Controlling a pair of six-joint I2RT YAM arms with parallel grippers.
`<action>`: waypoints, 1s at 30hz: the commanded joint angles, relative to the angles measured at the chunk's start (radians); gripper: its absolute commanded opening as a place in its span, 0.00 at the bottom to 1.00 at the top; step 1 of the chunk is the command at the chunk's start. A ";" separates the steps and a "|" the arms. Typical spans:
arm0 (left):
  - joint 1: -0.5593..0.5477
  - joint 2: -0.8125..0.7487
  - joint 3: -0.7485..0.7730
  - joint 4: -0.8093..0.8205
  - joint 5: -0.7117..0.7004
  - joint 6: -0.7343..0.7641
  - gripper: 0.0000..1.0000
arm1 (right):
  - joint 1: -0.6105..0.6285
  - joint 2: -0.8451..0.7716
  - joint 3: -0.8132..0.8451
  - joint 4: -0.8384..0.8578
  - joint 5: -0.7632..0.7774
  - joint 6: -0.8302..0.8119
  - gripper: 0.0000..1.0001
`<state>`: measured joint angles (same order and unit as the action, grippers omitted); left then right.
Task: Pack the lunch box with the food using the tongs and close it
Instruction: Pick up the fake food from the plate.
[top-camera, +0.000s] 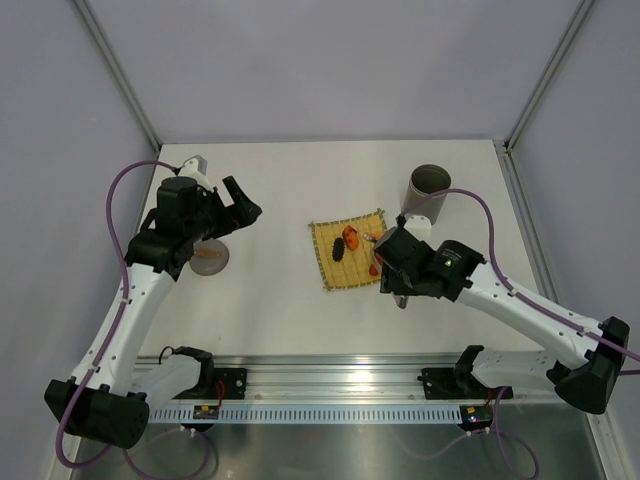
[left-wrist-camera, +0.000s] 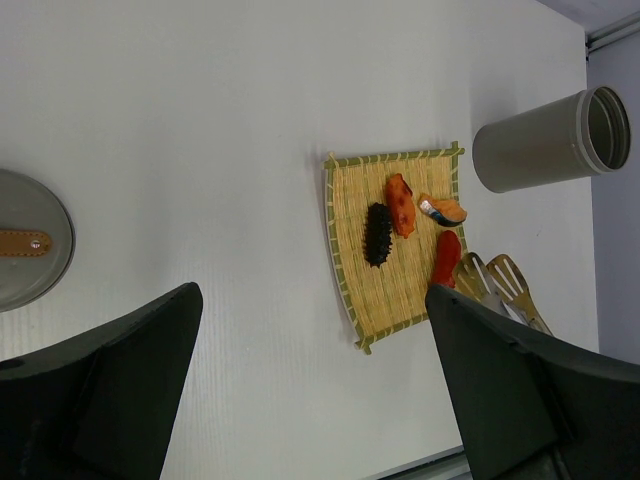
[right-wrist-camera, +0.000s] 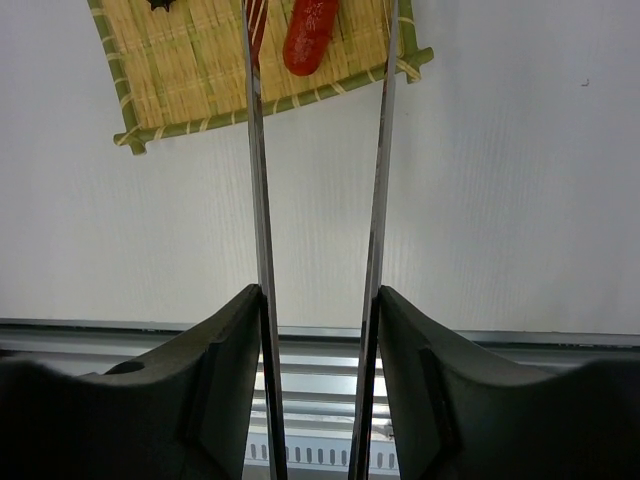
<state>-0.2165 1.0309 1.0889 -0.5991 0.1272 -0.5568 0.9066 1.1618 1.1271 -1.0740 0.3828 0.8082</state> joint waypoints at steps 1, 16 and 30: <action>0.005 -0.017 0.009 0.042 0.020 -0.002 0.98 | -0.006 0.009 0.005 0.049 0.028 -0.004 0.55; 0.005 -0.011 0.019 0.032 0.015 0.006 0.98 | -0.021 0.134 -0.024 0.143 -0.032 -0.050 0.52; 0.003 -0.026 0.005 0.030 0.008 0.005 0.98 | -0.025 0.067 0.022 0.103 -0.016 -0.061 0.16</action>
<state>-0.2165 1.0275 1.0889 -0.5999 0.1272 -0.5568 0.8925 1.2907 1.0927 -0.9573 0.3412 0.7555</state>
